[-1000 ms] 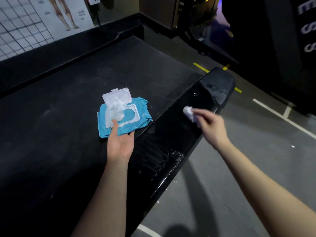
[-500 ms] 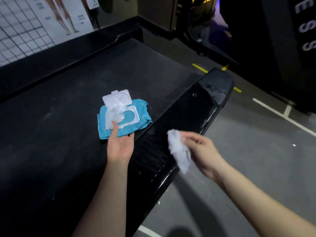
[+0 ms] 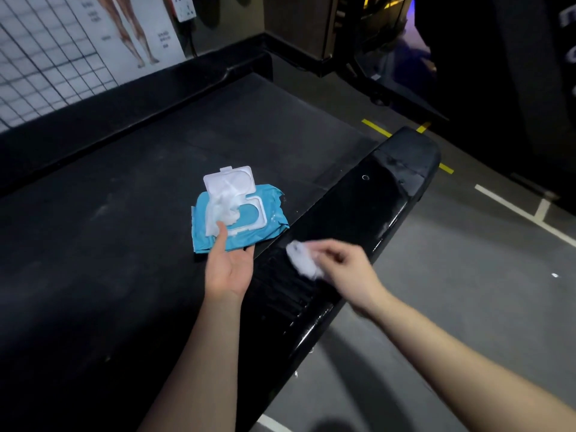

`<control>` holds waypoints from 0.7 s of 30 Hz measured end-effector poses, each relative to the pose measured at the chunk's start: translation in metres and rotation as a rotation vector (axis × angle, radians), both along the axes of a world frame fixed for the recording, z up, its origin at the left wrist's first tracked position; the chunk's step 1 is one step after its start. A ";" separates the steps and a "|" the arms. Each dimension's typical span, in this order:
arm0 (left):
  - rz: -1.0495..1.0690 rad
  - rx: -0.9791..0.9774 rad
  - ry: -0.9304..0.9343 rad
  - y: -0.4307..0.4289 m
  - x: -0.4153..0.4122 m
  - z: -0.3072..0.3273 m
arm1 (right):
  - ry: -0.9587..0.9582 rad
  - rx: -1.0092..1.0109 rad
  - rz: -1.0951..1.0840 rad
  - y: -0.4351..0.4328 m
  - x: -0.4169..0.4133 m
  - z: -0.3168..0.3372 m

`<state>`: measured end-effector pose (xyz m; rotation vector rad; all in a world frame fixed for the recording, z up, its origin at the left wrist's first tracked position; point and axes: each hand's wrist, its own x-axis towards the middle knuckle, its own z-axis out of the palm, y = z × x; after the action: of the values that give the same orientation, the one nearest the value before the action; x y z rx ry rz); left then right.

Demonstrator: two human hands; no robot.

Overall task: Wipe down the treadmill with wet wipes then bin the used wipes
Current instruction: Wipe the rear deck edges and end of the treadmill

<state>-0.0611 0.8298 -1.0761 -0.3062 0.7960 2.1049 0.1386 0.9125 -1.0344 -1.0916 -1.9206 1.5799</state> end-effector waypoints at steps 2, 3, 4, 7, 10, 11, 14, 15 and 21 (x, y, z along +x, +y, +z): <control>0.009 -0.014 0.011 0.000 0.001 0.002 | 0.050 -0.012 -0.216 0.036 -0.003 0.003; 0.007 -0.013 0.016 0.001 0.002 0.002 | 0.062 0.041 -0.307 0.057 -0.002 0.006; 0.004 -0.011 0.021 0.001 0.003 0.003 | 0.061 0.110 -0.378 0.080 0.000 0.010; 0.004 -0.014 0.025 0.001 0.004 0.006 | -0.004 0.276 -0.479 0.133 0.007 0.016; 0.012 -0.027 0.024 0.002 0.004 0.007 | -0.197 0.432 -0.351 0.139 0.009 0.005; 0.012 -0.031 0.027 0.002 0.004 0.006 | -0.240 0.510 -0.270 0.128 0.008 -0.001; 0.020 -0.039 0.014 0.001 0.003 0.005 | -0.213 0.643 -0.033 0.078 0.008 -0.011; 0.019 -0.031 0.017 0.002 0.004 0.006 | -0.180 0.647 0.021 0.062 0.008 -0.011; 0.095 -0.070 0.014 -0.002 0.014 0.020 | -0.207 0.295 0.075 0.000 0.022 0.011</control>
<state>-0.0469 0.8282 -1.0564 -0.3730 0.8800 2.1730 0.1608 0.9129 -1.0235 -1.1005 -2.2678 1.2061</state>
